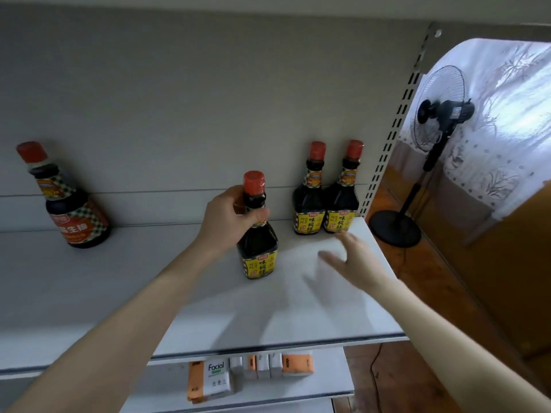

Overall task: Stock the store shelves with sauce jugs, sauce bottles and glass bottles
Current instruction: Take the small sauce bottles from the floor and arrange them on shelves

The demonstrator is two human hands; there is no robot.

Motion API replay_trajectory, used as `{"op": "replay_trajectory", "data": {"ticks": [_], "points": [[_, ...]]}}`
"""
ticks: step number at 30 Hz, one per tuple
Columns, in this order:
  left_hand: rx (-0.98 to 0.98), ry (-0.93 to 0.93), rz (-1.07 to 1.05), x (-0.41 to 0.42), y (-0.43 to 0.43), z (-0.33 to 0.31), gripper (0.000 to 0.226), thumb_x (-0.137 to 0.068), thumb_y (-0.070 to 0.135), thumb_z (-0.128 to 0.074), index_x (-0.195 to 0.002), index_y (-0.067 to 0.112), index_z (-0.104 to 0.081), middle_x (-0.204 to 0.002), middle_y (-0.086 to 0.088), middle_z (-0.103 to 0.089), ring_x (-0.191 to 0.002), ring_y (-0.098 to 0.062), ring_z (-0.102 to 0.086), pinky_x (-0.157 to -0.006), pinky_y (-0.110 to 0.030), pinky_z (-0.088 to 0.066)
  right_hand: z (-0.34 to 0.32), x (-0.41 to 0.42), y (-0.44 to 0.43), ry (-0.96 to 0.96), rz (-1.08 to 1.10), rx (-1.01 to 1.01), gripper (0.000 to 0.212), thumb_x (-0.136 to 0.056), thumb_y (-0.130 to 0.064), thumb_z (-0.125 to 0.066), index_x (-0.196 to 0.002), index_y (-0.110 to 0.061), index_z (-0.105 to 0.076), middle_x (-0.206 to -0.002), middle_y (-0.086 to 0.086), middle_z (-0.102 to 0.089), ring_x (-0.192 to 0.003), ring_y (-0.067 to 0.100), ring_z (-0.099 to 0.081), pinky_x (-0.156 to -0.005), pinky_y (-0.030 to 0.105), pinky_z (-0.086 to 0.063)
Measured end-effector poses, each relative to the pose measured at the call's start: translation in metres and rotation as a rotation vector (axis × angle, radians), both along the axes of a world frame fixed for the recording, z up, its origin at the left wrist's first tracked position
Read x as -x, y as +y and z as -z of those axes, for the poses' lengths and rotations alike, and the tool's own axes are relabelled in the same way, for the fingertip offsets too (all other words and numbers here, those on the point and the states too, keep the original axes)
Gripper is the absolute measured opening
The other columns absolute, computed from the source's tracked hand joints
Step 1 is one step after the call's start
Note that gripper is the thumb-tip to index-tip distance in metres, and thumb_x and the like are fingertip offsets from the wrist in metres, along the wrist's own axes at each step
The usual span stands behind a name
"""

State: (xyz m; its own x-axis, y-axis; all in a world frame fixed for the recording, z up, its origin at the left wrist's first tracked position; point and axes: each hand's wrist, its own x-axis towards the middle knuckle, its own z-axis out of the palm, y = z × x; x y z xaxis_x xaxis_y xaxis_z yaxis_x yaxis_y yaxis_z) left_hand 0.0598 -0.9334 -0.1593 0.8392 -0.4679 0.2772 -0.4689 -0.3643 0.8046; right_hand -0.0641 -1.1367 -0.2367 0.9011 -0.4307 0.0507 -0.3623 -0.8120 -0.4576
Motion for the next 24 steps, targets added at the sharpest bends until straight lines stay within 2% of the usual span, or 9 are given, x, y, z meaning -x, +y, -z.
{"op": "replay_trajectory", "data": {"ticks": [2, 4, 7, 9, 11, 15, 20, 22, 24], "points": [[-0.002, 0.008, 0.005, -0.008, -0.01, -0.001, 0.032, -0.077, 0.017, -0.073, -0.106, 0.009, -0.062, -0.093, 0.0, -0.061, -0.088, -0.018, -0.057, -0.077, -0.024, -0.041, 0.02, 0.007, 0.001, 0.181, -0.009, 0.059, 0.073, -0.087, -0.056, -0.048, -0.141, -0.01, -0.031, -0.153, 0.009, -0.025, -0.142, 0.023, -0.019, -0.113, 0.037, -0.018], [-0.009, 0.01, 0.016, -0.016, -0.021, -0.001, 0.033, -0.078, 0.017, -0.072, -0.108, 0.008, -0.062, -0.096, -0.002, -0.062, -0.089, -0.018, -0.057, -0.077, -0.023, -0.039, 0.03, 0.011, 0.001, 0.239, -0.025, 0.116, 0.075, -0.087, -0.062, -0.04, -0.144, -0.015, -0.025, -0.156, 0.005, -0.013, -0.145, 0.02, -0.006, -0.116, 0.041, -0.008], [-0.018, 0.011, 0.036, -0.03, -0.038, -0.001, 0.034, -0.079, 0.015, -0.071, -0.109, 0.006, -0.06, -0.103, -0.009, -0.065, -0.094, -0.023, -0.06, -0.077, -0.023, -0.039, 0.035, 0.016, 0.003, 0.228, -0.036, 0.117, 0.079, -0.084, -0.069, -0.031, -0.145, -0.019, -0.021, -0.157, 0.002, -0.008, -0.145, 0.02, -0.001, -0.116, 0.042, -0.002], [-0.024, 0.021, 0.05, -0.039, -0.047, -0.001, 0.034, -0.08, 0.014, -0.07, -0.111, 0.005, -0.059, -0.106, -0.012, -0.065, -0.098, -0.027, -0.06, -0.08, -0.024, -0.04, 0.037, 0.018, 0.004, 0.217, -0.038, 0.13, 0.101, -0.068, -0.084, -0.008, -0.146, -0.021, -0.018, -0.158, 0.001, -0.006, -0.145, 0.019, 0.001, -0.117, 0.042, 0.0], [-0.048, 0.019, 0.074, -0.047, -0.055, -0.002, 0.034, -0.082, 0.014, -0.068, -0.113, 0.005, -0.057, -0.108, -0.012, -0.064, -0.1, -0.028, -0.059, -0.082, -0.026, -0.041, 0.04, 0.018, 0.002, 0.218, -0.033, 0.138, 0.115, -0.055, -0.087, 0.01, -0.146, -0.022, -0.018, -0.158, 0.001, -0.007, -0.145, 0.019, 0.001, -0.117, 0.041, 0.0], [-0.108, -0.014, 0.072, -0.06, -0.065, -0.005, 0.034, -0.083, 0.016, -0.066, -0.113, 0.005, -0.056, -0.11, -0.014, -0.064, -0.102, -0.029, -0.058, -0.078, -0.025, -0.037, 0.042, 0.017, 0.001, 0.207, -0.026, 0.159, 0.09, -0.077, -0.078, -0.017, -0.146, -0.021, -0.019, -0.157, 0.001, -0.008, -0.145, 0.019, 0.001, -0.117, 0.041, 0.0], [-0.109, -0.033, 0.046, -0.063, -0.076, -0.003, 0.032, -0.083, 0.016, -0.065, -0.111, 0.004, -0.056, -0.11, -0.015, -0.063, -0.102, -0.028, -0.056, -0.073, -0.023, -0.032, 0.043, 0.016, 0.001, 0.21, -0.02, 0.17, 0.116, -0.054, -0.088, 0.011, -0.145, -0.022, -0.019, -0.157, 0.001, -0.008, -0.145, 0.019, 0.0, -0.117, 0.041, -0.002], [-0.105, -0.032, 0.038, -0.064, -0.078, -0.003, 0.032, -0.084, 0.016, -0.065, -0.112, 0.004, -0.055, -0.11, -0.014, -0.063, -0.103, -0.028, -0.056, -0.073, -0.022, -0.031, 0.042, 0.016, 0.001, 0.21, -0.019, 0.174, 0.116, -0.054, -0.086, 0.014, -0.146, -0.022, -0.018, -0.157, 0.001, -0.008, -0.145, 0.019, 0.0, -0.117, 0.041, -0.001], [-0.103, -0.035, 0.038, -0.064, -0.079, -0.002, 0.033, -0.084, 0.016, -0.064, -0.114, 0.004, -0.055, -0.112, -0.015, -0.062, -0.104, -0.028, -0.056, -0.073, -0.022, -0.031, 0.041, 0.016, 0.002, 0.214, -0.023, 0.184, 0.109, -0.059, -0.083, 0.008, -0.146, -0.022, -0.017, -0.158, 0.001, -0.006, -0.145, 0.02, 0.0, -0.117, 0.041, -0.001]]}}
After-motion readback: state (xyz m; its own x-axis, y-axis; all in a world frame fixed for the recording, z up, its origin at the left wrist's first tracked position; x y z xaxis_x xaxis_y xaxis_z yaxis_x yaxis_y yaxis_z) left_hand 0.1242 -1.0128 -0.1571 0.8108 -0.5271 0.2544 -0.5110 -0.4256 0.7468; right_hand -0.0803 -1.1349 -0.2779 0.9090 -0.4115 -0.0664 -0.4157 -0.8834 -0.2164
